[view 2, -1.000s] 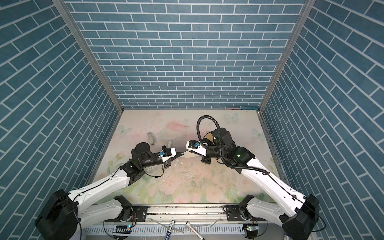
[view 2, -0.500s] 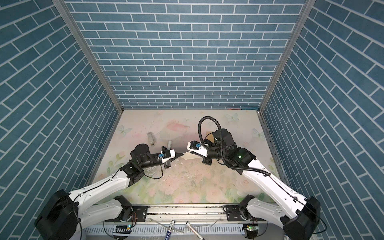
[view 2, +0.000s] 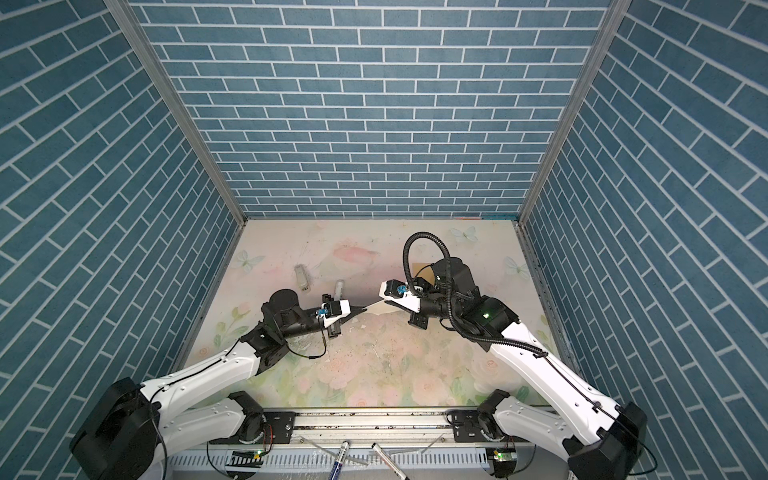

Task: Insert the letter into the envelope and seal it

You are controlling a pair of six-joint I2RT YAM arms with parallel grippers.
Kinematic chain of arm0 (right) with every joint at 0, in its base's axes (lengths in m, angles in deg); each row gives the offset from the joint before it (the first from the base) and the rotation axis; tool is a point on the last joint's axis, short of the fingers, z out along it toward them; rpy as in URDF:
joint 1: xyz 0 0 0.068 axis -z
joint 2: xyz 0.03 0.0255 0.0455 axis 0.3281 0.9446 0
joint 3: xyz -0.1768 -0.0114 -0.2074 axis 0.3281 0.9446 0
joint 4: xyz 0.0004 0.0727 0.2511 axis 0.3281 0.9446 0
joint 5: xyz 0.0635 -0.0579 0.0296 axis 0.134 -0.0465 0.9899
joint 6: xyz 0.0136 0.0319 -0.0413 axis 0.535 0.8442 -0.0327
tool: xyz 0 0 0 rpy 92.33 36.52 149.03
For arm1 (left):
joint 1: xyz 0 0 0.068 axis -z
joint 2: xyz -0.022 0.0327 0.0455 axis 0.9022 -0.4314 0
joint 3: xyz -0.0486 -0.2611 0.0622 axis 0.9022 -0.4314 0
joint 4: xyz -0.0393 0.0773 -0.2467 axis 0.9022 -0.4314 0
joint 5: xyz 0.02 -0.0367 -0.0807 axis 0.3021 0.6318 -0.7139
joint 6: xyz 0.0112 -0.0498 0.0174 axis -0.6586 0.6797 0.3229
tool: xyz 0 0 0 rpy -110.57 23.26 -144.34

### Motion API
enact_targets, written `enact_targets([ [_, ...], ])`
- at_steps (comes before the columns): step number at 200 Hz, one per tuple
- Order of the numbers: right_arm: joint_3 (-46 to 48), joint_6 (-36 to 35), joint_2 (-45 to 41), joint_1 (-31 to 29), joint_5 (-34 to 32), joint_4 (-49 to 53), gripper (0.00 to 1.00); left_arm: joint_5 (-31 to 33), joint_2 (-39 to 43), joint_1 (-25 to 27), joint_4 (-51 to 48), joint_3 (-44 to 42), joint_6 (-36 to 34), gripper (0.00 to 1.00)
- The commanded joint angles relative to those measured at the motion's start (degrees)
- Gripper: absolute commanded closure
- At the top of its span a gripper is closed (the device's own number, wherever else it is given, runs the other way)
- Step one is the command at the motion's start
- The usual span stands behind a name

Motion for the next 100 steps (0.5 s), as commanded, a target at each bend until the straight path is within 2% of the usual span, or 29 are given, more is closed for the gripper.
enact_targets([
  [1,0.72,-2.22,-3.08,1.49,-1.94,-1.92,1.0,3.09,-1.13,-1.6,-6.33,-2.58,-0.5,0.94],
  [100,0.98,-2.44,-4.51,2.61,-2.54,-1.08,1.0,4.17,-2.21,-2.28,-4.9,-4.42,-0.59,0.94],
])
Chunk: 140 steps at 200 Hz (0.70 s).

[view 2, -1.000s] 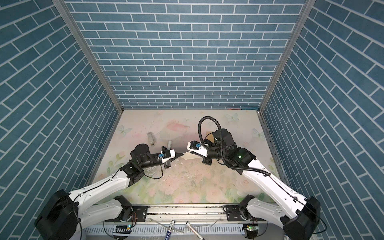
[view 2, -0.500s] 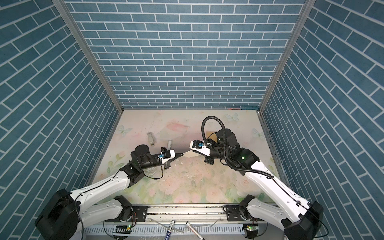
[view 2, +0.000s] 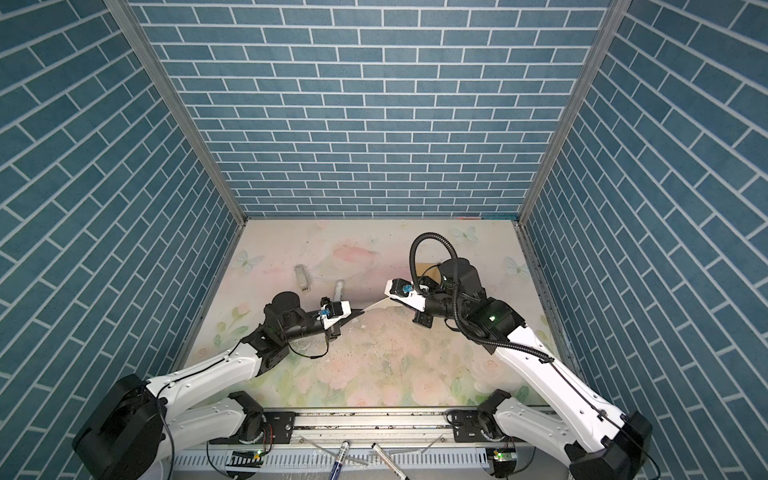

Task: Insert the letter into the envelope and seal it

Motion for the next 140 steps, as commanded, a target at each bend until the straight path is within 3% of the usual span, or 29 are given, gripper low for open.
enact_targets([
  [1,0.49,-1.41,-2.13,0.83,-0.77,-1.43,1.0,2.24,-0.84,-1.15,-4.19,-1.88,-0.59,0.94],
  [45,0.59,-1.51,-2.02,1.24,-1.15,-0.72,1.0,3.91,-0.09,-1.76,-0.71,-3.43,0.7,0.93],
  [69,0.09,-1.22,-0.81,1.28,0.11,-0.19,1.0,2.95,3.59,-1.76,1.68,-2.72,3.89,0.73],
  [111,-1.67,-1.1,2.98,1.24,3.81,1.57,1.0,-0.83,11.69,-1.53,-9.01,4.64,3.41,0.53],
  [140,-2.42,-0.67,5.37,0.93,6.94,1.01,1.0,-4.07,11.6,-1.24,-12.86,7.92,2.49,0.41],
])
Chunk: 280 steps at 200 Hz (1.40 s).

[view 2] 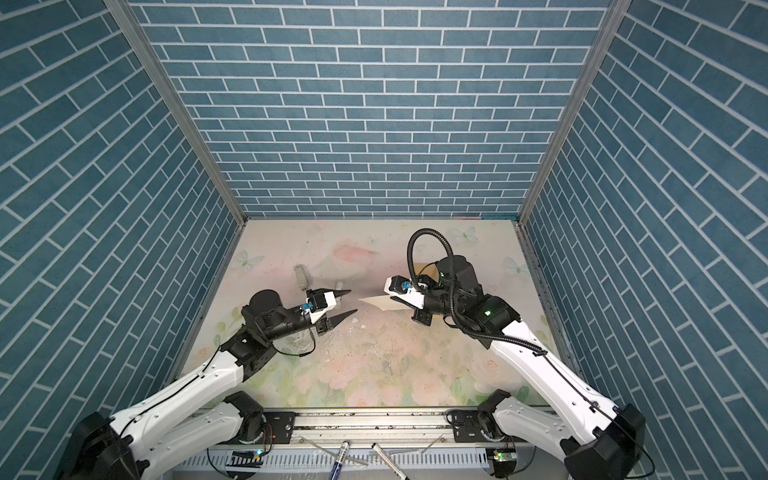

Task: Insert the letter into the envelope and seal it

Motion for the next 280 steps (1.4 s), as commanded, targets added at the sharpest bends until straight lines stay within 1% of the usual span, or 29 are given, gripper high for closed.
enact_targets([
  [1,-2.36,-0.7,1.64,-0.19,4.56,0.97,1.0,-4.05,-0.54,0.27,-5.84,2.49,-0.52,0.41],
  [18,-2.74,-0.34,2.73,-0.85,5.51,0.35,1.0,-5.9,-2.75,0.69,-7.37,4.0,-0.92,0.4],
  [52,-3.58,-0.17,4.4,-2.62,6.55,-0.04,1.0,-8.69,-7.34,1.18,-5.57,5.26,0.02,0.39],
  [72,-3.88,-0.09,5.14,-3.3,6.74,-0.4,1.0,-10.05,-9.55,1.37,-6.25,6.27,0.13,0.4],
  [99,-4.3,-0.05,6.01,-4.04,6.91,-0.81,1.0,-10.81,-11.15,1.55,-6.23,6.73,0.06,0.42],
  [121,-4.59,-0.05,6.58,-4.4,6.91,-1.28,1.0,-11.37,-11.83,1.56,-6.38,6.9,0.12,0.47],
  [145,-4.81,-0.05,7.12,-4.57,6.89,-1.69,1.0,-11.33,-12.16,1.55,-6.65,6.72,-0.21,0.55],
  [164,-4.95,-0.01,7.3,-4.68,6.77,-1.82,1.0,-11.37,-12.33,1.55,-6.52,6.49,-0.31,0.64],
  [188,-4.95,0.06,7.38,-4.76,6.64,-1.92,1.0,-10.98,-12.5,1.56,-6.25,6.3,-0.22,0.71],
  [208,-4.86,0.17,7.38,-4.76,6.32,-2.2,1.0,-10.22,-12.57,1.61,-6.47,6.2,-0.15,0.82],
  [232,-4.6,0.38,7.38,-4.85,5.94,-2.87,1.0,-8.66,-12.26,1.66,-5.77,5.57,0.75,0.87],
  [251,-4.03,1.66,6.93,-4.91,5.14,-4.64,1.0,-7.19,-11.86,1.63,-2.58,3.98,2.57,0.91],
  [266,-2.98,3.18,6.21,-4.85,3.3,-6.68,0.93,-5.71,-11.42,1.63,0.0,2.78,4.37,0.97],
  [280,-1.92,4.42,5.26,-4.85,0.97,-7.93,0.87,-3.88,-10.85,1.63,1.58,1.83,6.05,1.0],
])
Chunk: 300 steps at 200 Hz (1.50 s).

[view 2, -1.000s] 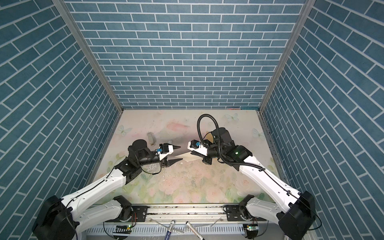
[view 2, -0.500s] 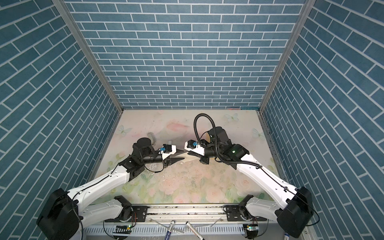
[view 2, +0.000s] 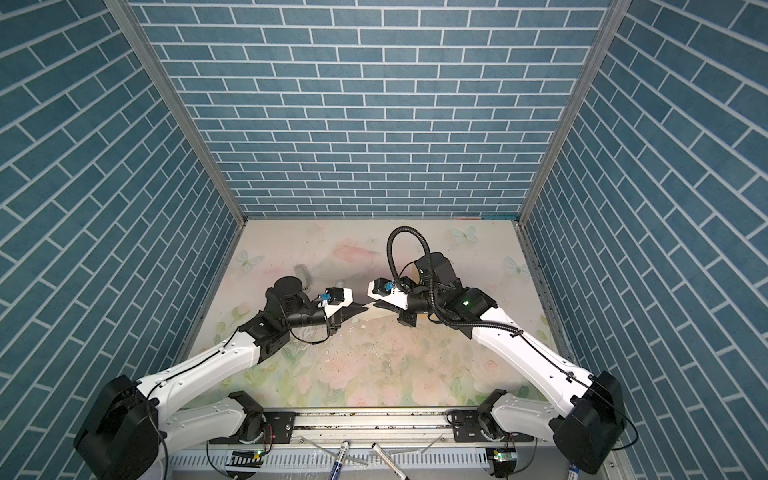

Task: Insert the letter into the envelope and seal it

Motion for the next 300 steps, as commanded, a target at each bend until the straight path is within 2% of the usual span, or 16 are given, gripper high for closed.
enact_targets([
  [1,0.07,2.92,-2.03,-0.26,-3.25,-4.21,0.86,3.22,1.35,0.15,4.48,-2.11,3.55,1.0],
  [50,4.92,8.75,-5.42,-0.26,-16.38,-9.45,0.69,10.09,3.37,0.2,6.08,-4.29,9.81,1.0],
  [89,9.04,14.36,-7.19,-0.19,-31.27,-13.77,0.57,21.63,6.25,0.21,6.44,-6.68,14.81,1.0],
  [95,9.42,15.3,-7.19,-0.17,-33.26,-14.1,0.4,23.52,6.72,0.17,6.61,-7.12,15.48,1.0],
  [100,9.62,16.0,-7.06,-0.07,-34.67,-13.98,0.31,25.05,7.17,0.15,6.65,-7.42,16.03,1.0],
  [116,9.72,18.32,-6.24,0.27,-38.67,-13.31,0.21,28.9,8.26,0.15,6.5,-8.05,17.37,1.0],
  [144,9.38,24.59,-3.44,2.77,-44.46,-12.96,0.2,32.69,9.04,0.16,3.69,-7.53,19.57,1.0],
  [177,7.6,31.4,1.42,7.35,-49.06,-10.38,0.16,33.19,8.67,0.15,1.12,-6.55,21.09,1.0],
  [213,4.41,39.67,7.92,11.81,-50.23,-7.45,0.15,35.66,8.49,0.15,1.57,-6.79,24.87,1.0],
  [223,3.62,40.5,9.76,12.13,-50.5,-7.14,0.1,36.44,8.3,0.15,1.01,-6.65,25.53,1.0],
  [269,-1.62,42.58,18.35,12.53,-54.24,-2.45,0.1,34.99,6.36,0.15,1.64,-6.34,27.04,1.0],
  [300,-5.71,44.62,24.12,12.82,-58.86,1.23,0.18,34.57,5.78,0.15,2.05,-6.33,27.04,1.0],
])
